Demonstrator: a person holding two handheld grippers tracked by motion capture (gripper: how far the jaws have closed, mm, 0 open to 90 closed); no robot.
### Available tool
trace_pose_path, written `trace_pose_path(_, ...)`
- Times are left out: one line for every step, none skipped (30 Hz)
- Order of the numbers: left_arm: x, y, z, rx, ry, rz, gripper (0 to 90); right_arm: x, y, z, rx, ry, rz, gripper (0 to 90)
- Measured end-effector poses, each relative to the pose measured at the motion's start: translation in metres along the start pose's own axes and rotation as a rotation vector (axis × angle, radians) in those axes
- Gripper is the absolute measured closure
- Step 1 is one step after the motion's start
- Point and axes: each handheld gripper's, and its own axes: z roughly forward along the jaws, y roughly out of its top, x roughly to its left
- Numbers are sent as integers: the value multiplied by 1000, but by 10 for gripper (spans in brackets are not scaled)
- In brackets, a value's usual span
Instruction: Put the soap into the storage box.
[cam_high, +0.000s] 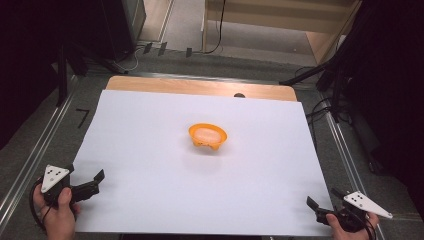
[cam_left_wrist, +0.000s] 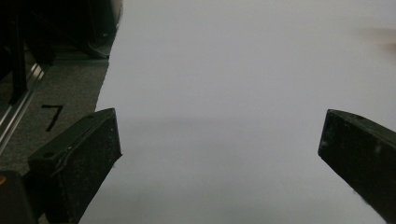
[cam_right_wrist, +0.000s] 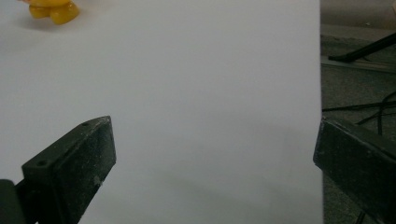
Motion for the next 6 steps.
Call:
trace_pose_path(0,0,0,-1,1,1,0,0,0,0,0,0,0,0)
trace_pose_path(0,0,0,-1,1,1,0,-1,-1,1,1,9,5,0)
trace_pose_path(0,0,0,-1,0,0,0,-2,-2,2,12,12,1,0)
trace_pose_path(0,0,-1,-1,0,-2,0,-2,-2,2,12,12,1,0)
trace_pose_path(1,0,-1,-10,2,-9,0,0,-1,4,24,13,-16,0)
trace_pose_path(1,0,-1,-10,2,-9,0,0,-1,4,24,13,-16,0)
